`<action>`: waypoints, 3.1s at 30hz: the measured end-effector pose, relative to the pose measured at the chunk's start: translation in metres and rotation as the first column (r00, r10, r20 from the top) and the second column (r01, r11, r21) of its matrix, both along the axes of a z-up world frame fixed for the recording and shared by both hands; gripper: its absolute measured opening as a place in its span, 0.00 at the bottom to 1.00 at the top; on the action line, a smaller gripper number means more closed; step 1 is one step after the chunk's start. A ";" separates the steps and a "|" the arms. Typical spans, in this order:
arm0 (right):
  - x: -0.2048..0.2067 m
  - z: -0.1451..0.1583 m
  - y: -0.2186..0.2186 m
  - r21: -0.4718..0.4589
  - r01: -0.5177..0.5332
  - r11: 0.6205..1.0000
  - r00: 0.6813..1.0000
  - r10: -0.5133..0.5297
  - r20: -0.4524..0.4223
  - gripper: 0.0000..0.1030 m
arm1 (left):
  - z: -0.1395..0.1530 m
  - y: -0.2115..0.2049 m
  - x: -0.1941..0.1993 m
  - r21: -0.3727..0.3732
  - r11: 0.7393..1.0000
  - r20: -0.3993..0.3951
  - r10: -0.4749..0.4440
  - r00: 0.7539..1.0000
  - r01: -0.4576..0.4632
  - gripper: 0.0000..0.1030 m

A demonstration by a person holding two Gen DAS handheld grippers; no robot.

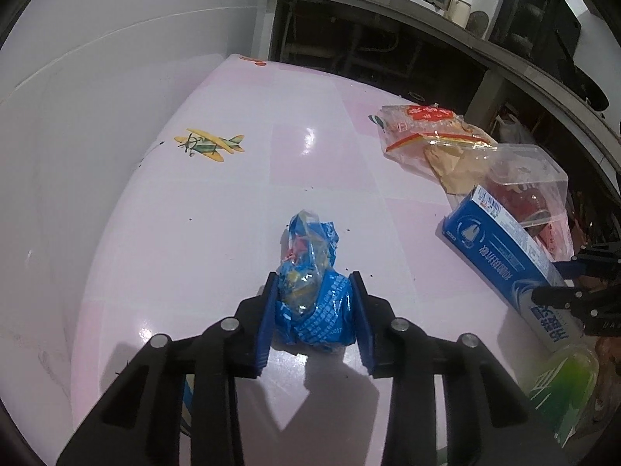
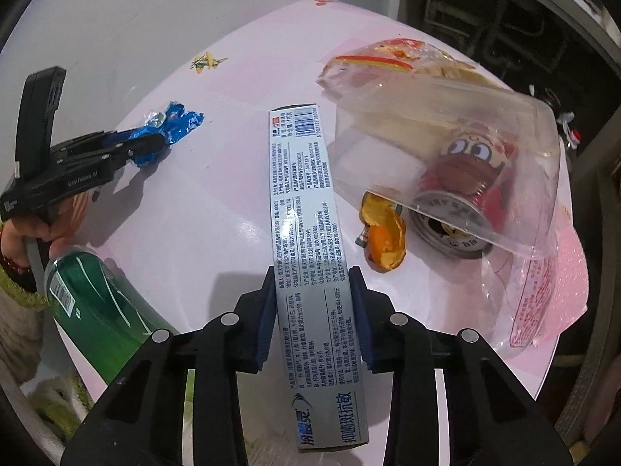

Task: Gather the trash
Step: 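Grasp the blue candy wrapper with the left tool while the right tool grasps the toothpaste box, then carry the wrapper and toothpaste box to the wastebasket and release both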

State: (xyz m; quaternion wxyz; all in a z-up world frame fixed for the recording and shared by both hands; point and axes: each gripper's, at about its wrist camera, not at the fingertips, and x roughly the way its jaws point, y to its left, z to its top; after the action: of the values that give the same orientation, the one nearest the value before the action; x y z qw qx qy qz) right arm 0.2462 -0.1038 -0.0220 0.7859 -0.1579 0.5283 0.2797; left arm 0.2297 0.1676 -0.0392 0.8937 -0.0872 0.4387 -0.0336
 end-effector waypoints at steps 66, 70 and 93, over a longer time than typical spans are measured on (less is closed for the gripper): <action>-0.201 0.094 -0.202 0.481 0.497 0.722 0.718 -0.654 0.240 0.31 | 0.130 -0.179 -0.092 -0.148 0.880 0.291 -0.397 0.870 0.451 0.29; -0.218 0.087 -0.225 0.502 0.548 0.669 0.677 -0.707 0.203 0.31 | 0.131 -0.220 -0.091 -0.144 0.844 0.282 -0.465 0.839 0.517 0.29; -0.254 -0.040 -0.399 0.479 0.872 0.106 0.284 -0.905 -0.317 0.31 | 0.045 -0.532 -0.028 -0.181 0.589 -0.104 -0.808 0.580 0.788 0.29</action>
State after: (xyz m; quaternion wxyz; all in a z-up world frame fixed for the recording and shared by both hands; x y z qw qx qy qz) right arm -0.0075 -0.5030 -0.0623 0.8131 0.4264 0.3814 -0.1079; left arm 0.2015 -0.3647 0.0054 0.7342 0.0656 0.5047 -0.4493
